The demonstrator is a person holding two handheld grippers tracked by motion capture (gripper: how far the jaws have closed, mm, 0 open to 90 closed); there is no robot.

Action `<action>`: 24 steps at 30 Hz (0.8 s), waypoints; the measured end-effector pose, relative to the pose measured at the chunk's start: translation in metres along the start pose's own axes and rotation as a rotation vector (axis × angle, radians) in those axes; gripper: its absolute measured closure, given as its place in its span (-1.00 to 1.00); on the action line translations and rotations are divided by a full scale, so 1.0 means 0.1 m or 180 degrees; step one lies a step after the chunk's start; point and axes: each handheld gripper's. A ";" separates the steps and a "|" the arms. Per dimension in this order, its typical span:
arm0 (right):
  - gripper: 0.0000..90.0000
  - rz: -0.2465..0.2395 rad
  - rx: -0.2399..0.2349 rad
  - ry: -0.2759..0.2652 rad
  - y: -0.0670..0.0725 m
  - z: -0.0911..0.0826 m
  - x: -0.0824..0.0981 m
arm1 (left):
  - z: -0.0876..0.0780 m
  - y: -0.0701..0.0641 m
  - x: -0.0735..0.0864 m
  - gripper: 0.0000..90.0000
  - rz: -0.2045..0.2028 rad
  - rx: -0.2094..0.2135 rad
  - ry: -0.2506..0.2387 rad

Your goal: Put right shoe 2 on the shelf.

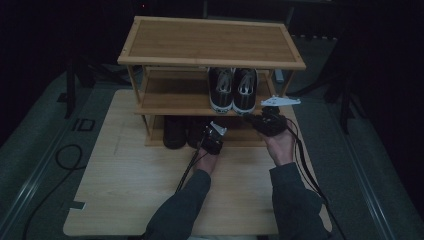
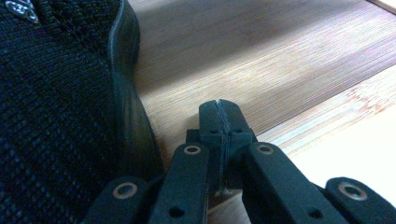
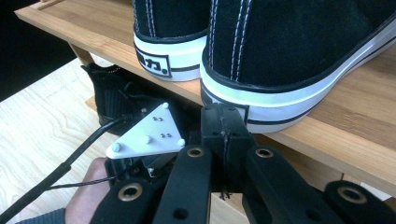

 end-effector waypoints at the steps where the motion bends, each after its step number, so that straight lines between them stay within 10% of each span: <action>1: 1.00 -0.0006 0.0008 -0.0004 0.00 0.00 0.00 | 0.00 0.00 0.00 0.99 -0.0001 -0.0002 -0.0006; 24: 0.93 -0.0042 0.0041 -0.0015 0.01 -0.05 0.17 | 0.00 0.00 0.00 0.99 -0.0009 -0.0012 -0.0015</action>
Point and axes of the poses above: each handheld gripper's, and its own axes: z roughly forward along the jaws, x roughly out of its underside, y roughly to its left, and after that the axes turned 10 degrees about y, right-handed
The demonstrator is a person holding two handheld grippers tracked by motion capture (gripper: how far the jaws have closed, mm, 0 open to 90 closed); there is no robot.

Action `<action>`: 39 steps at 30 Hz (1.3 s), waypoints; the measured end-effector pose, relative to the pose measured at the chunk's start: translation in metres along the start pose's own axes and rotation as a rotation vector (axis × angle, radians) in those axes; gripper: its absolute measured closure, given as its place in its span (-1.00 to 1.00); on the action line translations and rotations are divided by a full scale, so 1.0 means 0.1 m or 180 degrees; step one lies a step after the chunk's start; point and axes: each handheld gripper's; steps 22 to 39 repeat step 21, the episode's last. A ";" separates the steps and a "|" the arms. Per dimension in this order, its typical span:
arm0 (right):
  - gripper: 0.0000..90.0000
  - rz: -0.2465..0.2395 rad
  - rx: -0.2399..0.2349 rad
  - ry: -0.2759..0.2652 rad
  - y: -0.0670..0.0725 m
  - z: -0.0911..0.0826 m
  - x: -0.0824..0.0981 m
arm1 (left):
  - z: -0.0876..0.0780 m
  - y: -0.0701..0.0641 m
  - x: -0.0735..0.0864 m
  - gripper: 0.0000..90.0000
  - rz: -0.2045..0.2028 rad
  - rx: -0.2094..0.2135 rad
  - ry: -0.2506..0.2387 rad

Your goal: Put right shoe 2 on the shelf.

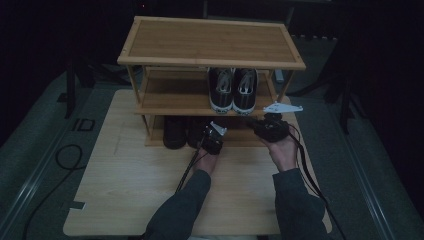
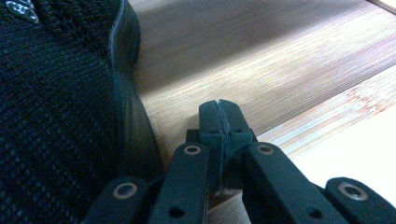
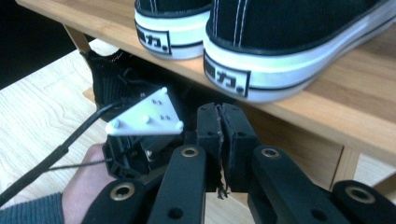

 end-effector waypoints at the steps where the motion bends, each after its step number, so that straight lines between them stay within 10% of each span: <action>1: 0.92 -0.0004 -0.0001 0.0004 0.00 -0.01 0.02 | 0.00 0.00 0.00 0.99 -0.0001 0.0001 0.0001; 19: 0.73 0.0130 0.0276 0.0425 -0.14 0.16 0.45 | 0.00 0.00 0.00 0.99 0.0009 -0.0001 0.0006; 39: 0.71 0.0148 0.0271 0.0445 -0.15 0.17 0.47 | 0.00 0.00 0.00 0.99 0.0012 -0.0001 0.0006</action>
Point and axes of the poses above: each handheld gripper's, and its own axes: z roughly forward along the jaws, x roughly out of its underside, y roughly to its left, and after that the axes turned 10 degrees about y, right-handed
